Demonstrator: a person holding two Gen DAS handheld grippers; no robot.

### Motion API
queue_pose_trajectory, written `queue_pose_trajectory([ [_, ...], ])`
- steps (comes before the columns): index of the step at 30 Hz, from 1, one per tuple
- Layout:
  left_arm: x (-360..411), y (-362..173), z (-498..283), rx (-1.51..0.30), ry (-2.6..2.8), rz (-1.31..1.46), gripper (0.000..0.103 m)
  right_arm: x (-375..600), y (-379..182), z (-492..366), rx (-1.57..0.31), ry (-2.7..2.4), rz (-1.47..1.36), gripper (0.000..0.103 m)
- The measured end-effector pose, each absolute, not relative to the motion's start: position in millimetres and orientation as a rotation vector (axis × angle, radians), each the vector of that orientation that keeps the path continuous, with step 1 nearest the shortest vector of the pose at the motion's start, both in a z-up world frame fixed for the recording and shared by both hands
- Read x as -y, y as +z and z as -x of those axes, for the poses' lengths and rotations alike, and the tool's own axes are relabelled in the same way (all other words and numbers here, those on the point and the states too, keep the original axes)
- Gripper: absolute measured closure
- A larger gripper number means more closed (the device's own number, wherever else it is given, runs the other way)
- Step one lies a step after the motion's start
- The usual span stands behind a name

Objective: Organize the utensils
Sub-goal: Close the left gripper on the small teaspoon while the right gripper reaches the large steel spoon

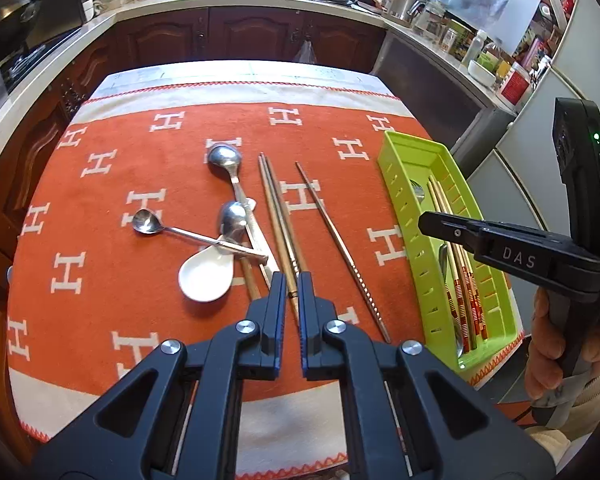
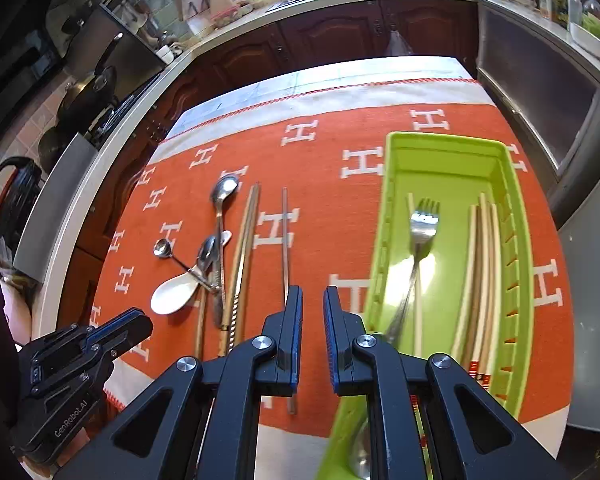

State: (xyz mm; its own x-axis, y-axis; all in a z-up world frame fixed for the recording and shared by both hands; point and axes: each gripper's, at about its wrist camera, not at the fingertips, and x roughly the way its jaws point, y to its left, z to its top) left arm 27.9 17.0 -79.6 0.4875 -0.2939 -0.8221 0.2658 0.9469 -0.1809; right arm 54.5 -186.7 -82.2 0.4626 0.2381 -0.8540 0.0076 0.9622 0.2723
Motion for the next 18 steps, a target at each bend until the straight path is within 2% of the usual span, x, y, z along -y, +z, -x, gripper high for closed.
queue_pose_trajectory([
  [18,-107.3,-119.0,-47.2,-1.098,-0.231,0.245,0.1,107.2,-95.8,-79.0,-1.154,0.259,-0.141,0.09],
])
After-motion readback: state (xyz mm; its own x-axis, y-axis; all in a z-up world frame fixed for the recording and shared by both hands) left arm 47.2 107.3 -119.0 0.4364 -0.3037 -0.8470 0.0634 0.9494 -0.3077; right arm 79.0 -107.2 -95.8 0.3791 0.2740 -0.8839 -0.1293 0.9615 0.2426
